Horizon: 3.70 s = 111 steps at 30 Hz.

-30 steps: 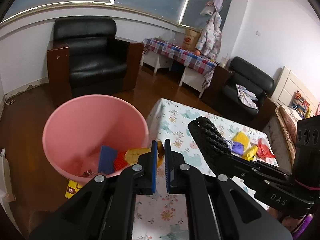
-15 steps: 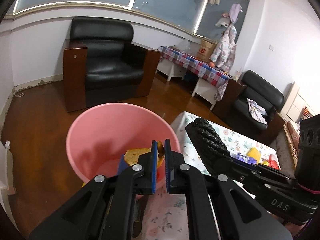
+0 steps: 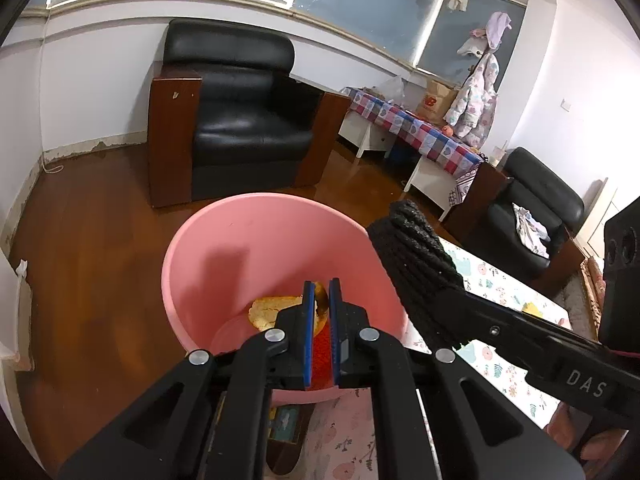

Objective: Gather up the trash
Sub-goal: 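Carry the crisp and black net over the pink bucket and open both tools, then withdraw both tools back over the table toward the yellow plastic bag, then grasp the yellow plastic bag with the left tool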

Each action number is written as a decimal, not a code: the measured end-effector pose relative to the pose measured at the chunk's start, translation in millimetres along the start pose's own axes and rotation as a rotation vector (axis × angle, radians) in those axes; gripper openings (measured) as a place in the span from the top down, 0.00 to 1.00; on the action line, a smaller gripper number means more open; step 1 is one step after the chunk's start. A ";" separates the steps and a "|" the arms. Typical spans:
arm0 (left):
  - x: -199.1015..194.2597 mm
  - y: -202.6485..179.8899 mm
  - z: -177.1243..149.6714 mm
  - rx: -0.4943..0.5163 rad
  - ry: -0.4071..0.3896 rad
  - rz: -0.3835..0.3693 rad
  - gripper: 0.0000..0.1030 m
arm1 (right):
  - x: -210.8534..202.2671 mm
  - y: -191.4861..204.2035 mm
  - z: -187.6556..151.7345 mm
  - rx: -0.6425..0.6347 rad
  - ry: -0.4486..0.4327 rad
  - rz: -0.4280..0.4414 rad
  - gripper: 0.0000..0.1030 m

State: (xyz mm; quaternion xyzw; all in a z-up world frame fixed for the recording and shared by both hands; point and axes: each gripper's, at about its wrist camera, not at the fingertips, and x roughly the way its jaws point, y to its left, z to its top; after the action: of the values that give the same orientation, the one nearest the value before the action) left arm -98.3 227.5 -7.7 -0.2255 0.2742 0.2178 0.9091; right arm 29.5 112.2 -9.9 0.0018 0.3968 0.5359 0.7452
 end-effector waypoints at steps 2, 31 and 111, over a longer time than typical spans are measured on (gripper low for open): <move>2.9 2.3 0.4 -0.003 0.005 0.002 0.94 | 7.1 -1.3 1.0 0.011 0.013 0.003 0.89; 28.1 45.6 -4.8 -0.124 0.056 -0.051 0.76 | 61.8 -18.6 0.5 0.062 0.075 0.021 0.66; 91.2 -334.5 -106.1 0.728 0.235 -0.432 0.59 | -261.6 -320.6 -134.6 0.622 -0.383 -0.714 0.51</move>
State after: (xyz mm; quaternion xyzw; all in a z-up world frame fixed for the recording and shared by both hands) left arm 101.9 -72.6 -44.3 0.0341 0.3814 -0.1152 0.9166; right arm 176.3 -290.5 -85.1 0.1863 0.3697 0.0943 0.9054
